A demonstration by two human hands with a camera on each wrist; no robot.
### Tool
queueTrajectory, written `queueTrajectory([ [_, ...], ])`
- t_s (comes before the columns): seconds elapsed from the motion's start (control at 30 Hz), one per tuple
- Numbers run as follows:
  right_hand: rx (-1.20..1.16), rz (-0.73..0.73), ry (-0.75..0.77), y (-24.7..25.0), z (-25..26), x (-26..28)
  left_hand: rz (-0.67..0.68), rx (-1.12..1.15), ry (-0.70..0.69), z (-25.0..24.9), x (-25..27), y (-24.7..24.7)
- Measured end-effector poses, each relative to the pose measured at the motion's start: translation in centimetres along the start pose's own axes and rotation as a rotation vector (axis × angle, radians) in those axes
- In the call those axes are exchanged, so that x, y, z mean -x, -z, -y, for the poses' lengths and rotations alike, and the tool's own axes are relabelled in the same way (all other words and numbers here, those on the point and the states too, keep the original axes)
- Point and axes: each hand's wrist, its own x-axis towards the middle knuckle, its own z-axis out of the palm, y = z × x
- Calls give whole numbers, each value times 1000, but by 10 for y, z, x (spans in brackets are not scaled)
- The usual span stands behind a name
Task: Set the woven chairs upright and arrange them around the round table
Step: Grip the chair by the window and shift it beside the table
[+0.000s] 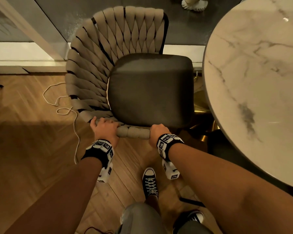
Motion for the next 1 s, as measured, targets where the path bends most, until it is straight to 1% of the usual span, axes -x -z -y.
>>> queueTrajectory([
  [0.03,-3,5,2,1,1,-3,31,-12,3,0,-3,3],
  [0.07,-5,10,1,2,1,-4,32,-17,6,-1,-4,3],
  [0.2,-7,12,-8,1,0,-6,-84,15,32,1,-5,-11],
  [0.4,-13,16,23,5,0,-2,-127,-4,2,2,-6,-13],
  [0.57,-10,-30,28,6,-7,7,-120,-28,-12,4,-6,-13],
  [0.77,0,-8,57,11,-11,12,-77,-21,-31,5,-7,-13],
  [1.0,0,12,63,5,-21,13,-95,0,-21,-2,-1,-21],
])
